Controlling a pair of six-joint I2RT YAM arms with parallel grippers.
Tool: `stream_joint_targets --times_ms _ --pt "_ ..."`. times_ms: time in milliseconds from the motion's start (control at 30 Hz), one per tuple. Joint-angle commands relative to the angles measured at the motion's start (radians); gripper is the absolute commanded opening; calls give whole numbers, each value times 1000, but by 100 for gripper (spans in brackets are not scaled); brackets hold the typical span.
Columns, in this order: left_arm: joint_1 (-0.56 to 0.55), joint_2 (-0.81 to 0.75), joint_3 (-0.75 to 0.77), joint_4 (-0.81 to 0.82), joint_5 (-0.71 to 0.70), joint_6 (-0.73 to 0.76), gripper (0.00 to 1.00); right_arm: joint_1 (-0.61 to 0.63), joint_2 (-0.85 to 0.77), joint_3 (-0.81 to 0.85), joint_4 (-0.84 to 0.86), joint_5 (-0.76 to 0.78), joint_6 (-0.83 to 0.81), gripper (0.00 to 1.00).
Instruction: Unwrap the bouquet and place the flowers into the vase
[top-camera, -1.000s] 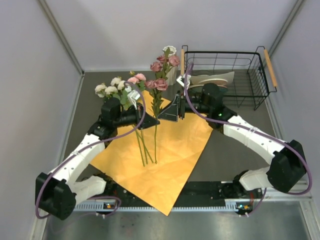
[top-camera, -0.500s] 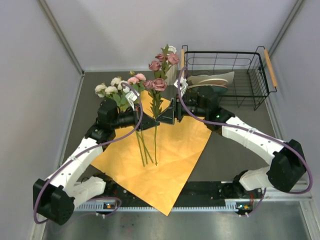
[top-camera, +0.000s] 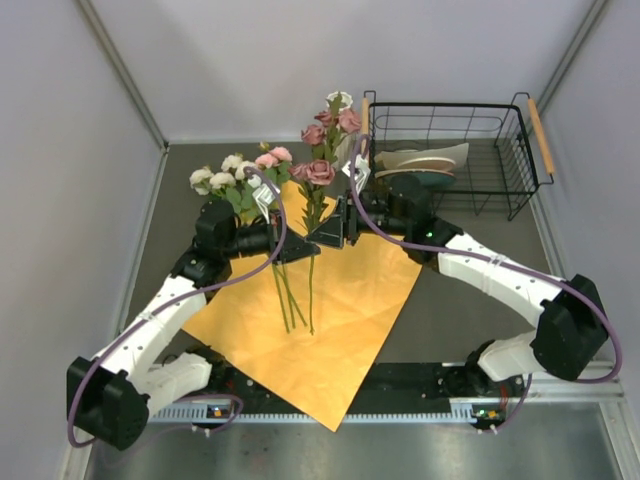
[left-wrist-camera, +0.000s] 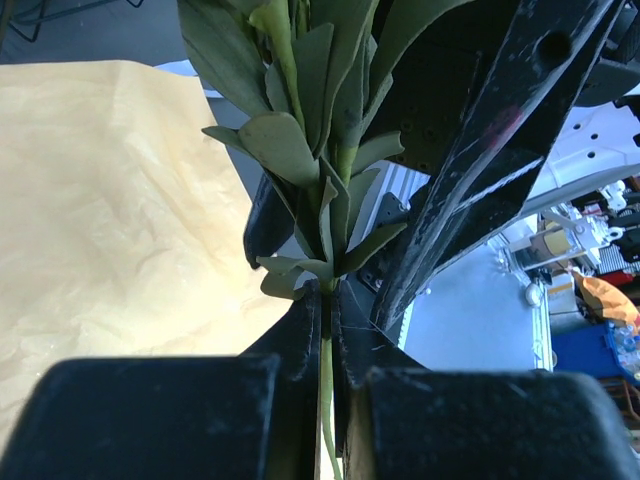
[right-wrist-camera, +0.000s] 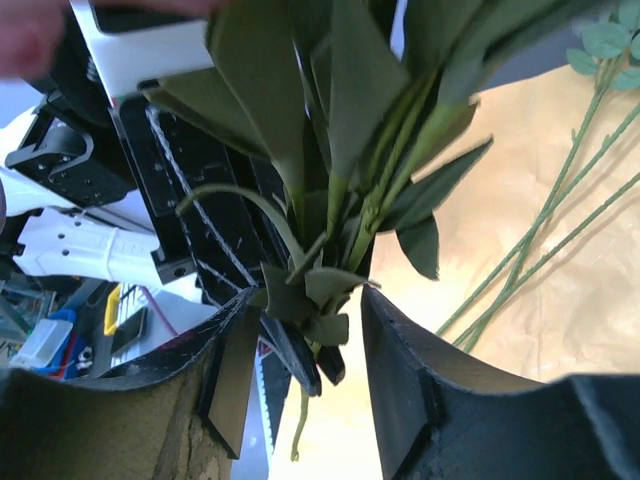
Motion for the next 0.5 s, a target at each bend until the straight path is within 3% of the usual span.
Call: stream_joint_targets --times_ms 0,133,233,333,400,467 --pt "-5 -20 -14 54 41 14 0 6 -32 20 87 46 13 48" --pt "-5 -19 -8 53 41 19 0 7 -26 33 76 50 5 44" --pt "-5 -25 -2 51 37 19 0 7 -19 32 70 39 -7 31" --pt "-5 -19 7 48 34 17 0 7 -13 35 73 31 -15 11" --pt "-5 -14 32 -1 -14 22 7 6 -15 39 65 56 -28 4" --pt "-3 -19 73 -109 -127 34 21 6 -18 62 23 136 -85 0"
